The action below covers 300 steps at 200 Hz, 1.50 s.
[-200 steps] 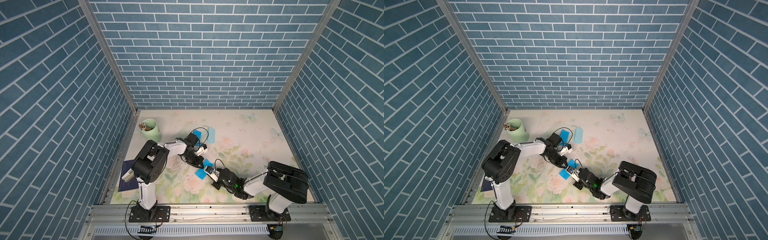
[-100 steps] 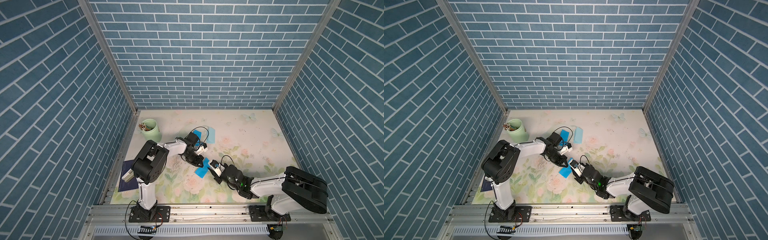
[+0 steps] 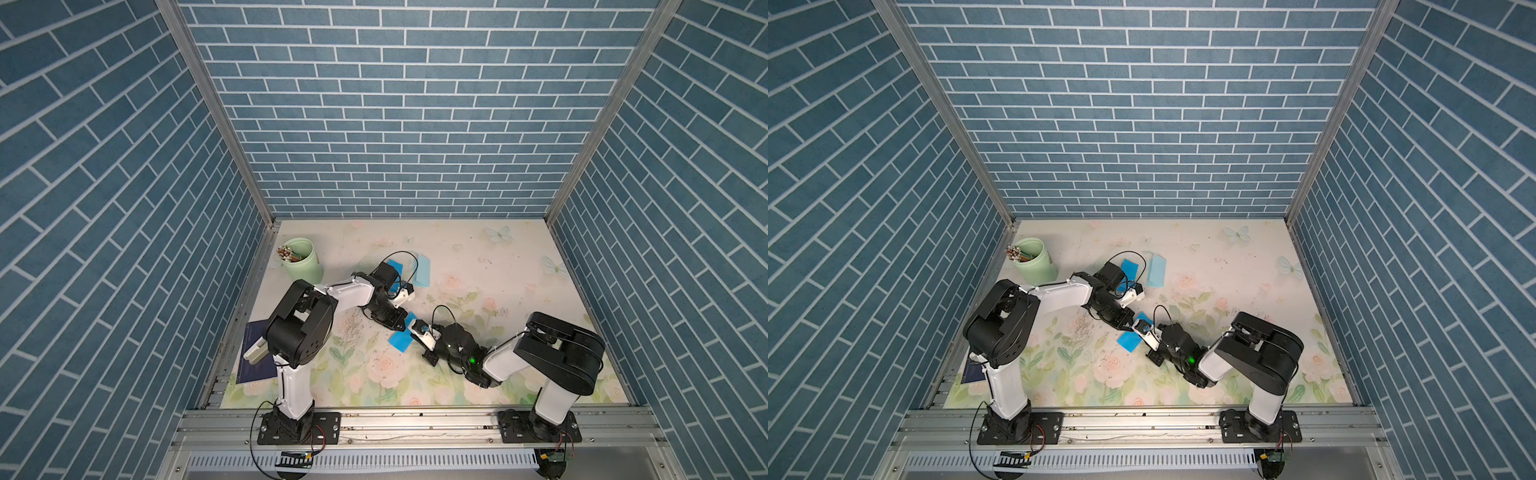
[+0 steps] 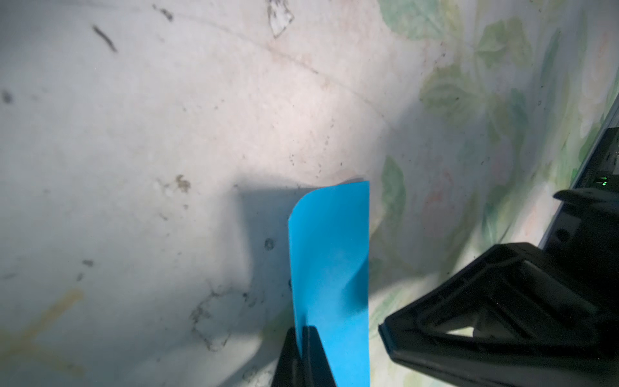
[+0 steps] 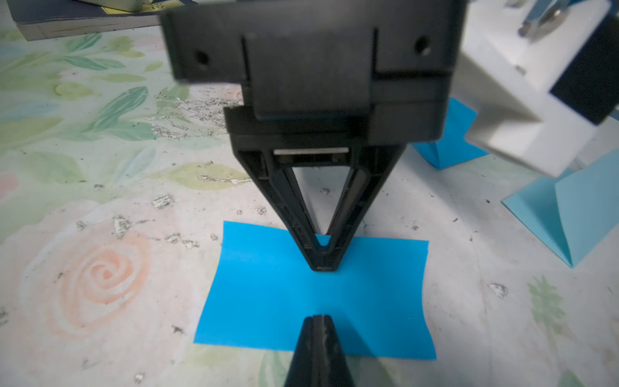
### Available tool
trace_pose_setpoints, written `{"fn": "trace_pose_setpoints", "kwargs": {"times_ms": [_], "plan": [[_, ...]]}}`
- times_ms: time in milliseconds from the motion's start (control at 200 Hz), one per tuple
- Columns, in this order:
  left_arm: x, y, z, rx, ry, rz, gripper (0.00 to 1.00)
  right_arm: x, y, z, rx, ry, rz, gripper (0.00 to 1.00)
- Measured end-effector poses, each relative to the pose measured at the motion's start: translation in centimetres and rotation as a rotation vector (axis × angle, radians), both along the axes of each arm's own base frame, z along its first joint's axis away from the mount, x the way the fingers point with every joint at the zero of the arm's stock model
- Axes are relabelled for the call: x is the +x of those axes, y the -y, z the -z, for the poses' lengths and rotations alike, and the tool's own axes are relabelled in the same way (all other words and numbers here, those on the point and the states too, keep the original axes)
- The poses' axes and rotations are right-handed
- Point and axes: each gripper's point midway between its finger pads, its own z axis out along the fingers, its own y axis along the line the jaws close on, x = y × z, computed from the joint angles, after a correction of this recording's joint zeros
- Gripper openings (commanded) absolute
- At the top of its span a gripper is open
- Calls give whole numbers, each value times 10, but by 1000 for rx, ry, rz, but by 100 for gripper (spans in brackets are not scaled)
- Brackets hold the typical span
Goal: Fold the square paper along the opposite sides
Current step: Smooth out the paper at the center of the board.
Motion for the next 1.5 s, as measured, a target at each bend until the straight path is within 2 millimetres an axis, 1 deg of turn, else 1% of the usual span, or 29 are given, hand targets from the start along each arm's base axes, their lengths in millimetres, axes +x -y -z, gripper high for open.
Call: {"fn": "trace_pose_setpoints", "kwargs": {"times_ms": [205,370,500,785,1040,1285,1500], "plan": [[0,0,0,0,-1,0,0,-1,-9,-3,15,1,-21,0],[0,0,0,-2,-2,0,0,-1,-11,15,-22,-23,-20,0],[2,0,0,-3,0,-3,0,-2,-17,15,-23,-17,-24,0],[3,-1,0,-8,-2,-8,0,-5,-18,16,-34,-2,-13,0],[3,-2,1,-22,-7,-12,0,-16,-25,16,-38,-1,-42,0],[3,-2,0,-26,-9,-13,0,-20,-28,16,-41,-3,-54,0],[3,-2,0,-28,-11,-14,0,-27,-35,17,-45,-4,-79,0]]}}
